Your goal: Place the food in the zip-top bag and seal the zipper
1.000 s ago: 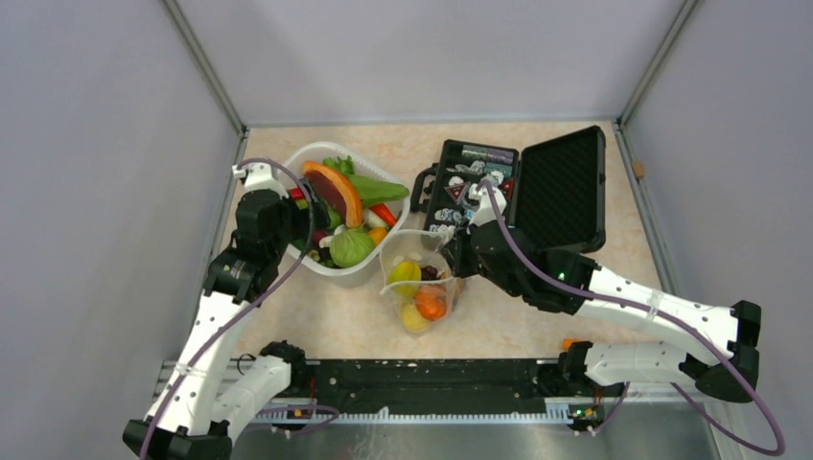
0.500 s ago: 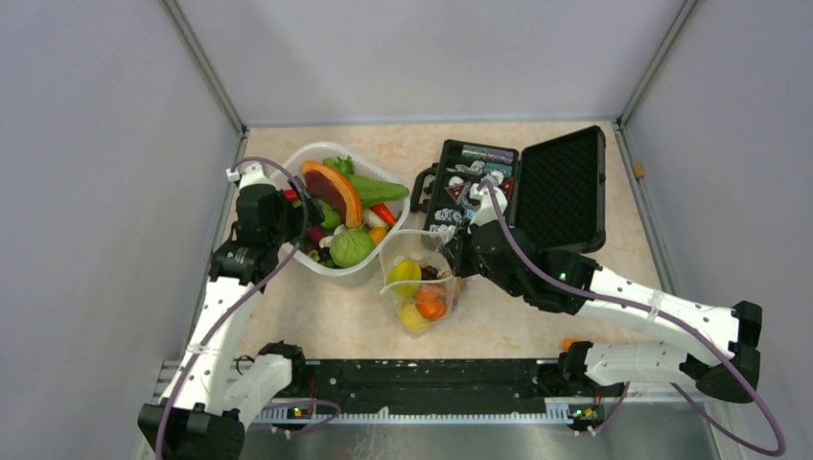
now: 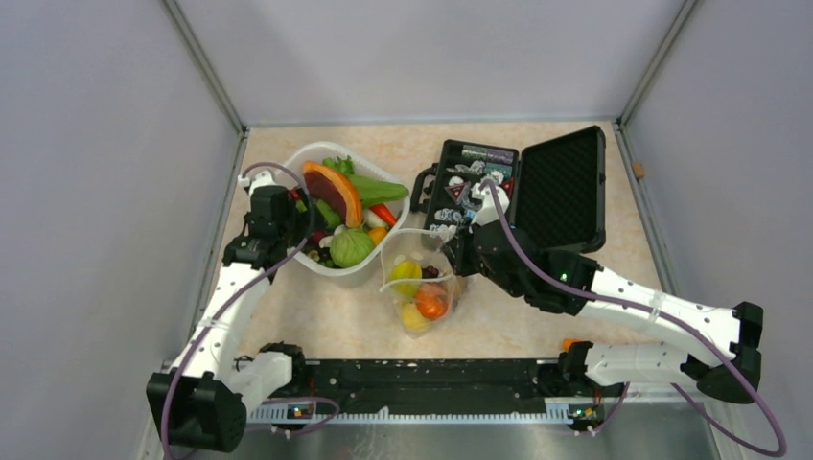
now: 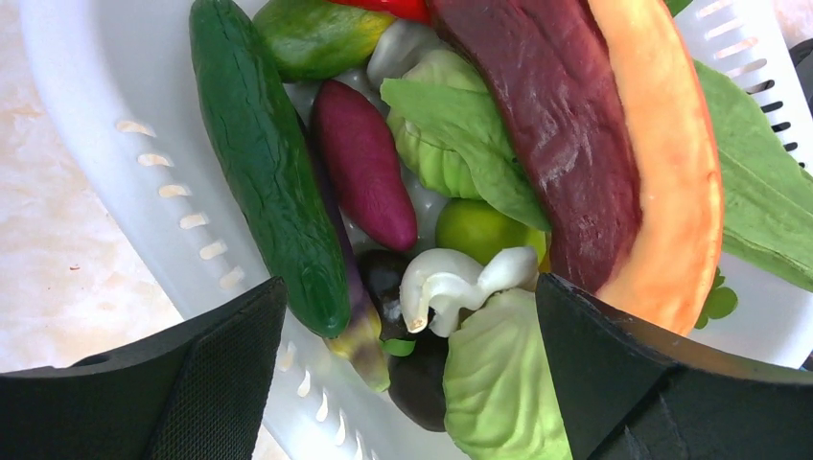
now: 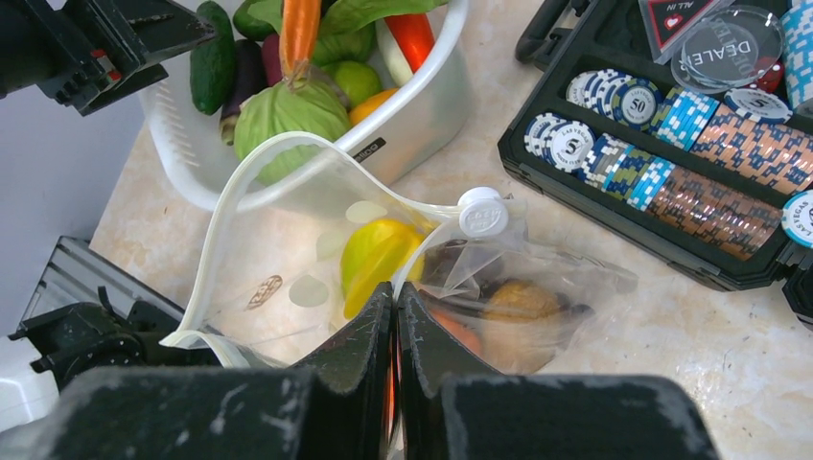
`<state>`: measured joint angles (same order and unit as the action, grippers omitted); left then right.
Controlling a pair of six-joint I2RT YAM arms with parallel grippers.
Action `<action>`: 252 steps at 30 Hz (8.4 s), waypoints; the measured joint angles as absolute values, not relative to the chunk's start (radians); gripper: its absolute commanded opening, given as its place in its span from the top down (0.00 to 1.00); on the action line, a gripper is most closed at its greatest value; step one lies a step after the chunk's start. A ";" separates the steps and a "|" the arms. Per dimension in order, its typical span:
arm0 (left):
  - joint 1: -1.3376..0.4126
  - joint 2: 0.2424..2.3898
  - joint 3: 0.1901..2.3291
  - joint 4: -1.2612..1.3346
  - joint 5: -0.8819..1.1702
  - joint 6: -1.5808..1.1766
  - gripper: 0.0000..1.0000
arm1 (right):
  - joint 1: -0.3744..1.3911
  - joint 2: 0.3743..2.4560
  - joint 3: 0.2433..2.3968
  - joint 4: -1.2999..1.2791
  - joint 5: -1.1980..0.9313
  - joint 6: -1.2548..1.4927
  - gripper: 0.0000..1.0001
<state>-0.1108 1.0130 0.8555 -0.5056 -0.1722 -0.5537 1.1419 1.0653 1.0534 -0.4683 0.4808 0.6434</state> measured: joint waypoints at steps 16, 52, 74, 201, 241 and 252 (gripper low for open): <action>-0.110 1.117 0.865 -0.366 -0.301 -0.564 0.13 | 1.142 1.065 1.053 -0.456 0.484 0.630 0.96; 0.002 1.565 0.947 -0.064 -0.490 -1.120 0.29 | 1.142 1.046 1.052 -0.457 0.484 0.631 0.96; 0.031 1.535 0.916 0.048 -0.394 -1.054 0.80 | 1.142 1.042 1.052 -0.457 0.477 0.632 0.96; -0.513 0.839 0.756 -0.377 -0.548 -0.393 0.10 | 1.142 1.041 1.046 -0.426 0.455 0.656 0.95; -0.181 1.174 1.026 -0.569 -0.677 -0.390 0.21 | 1.142 1.059 1.046 -0.426 0.469 0.628 0.94; -0.184 0.988 0.918 -0.336 0.153 -0.287 0.21 | 1.142 1.062 1.046 -0.426 0.470 0.628 0.95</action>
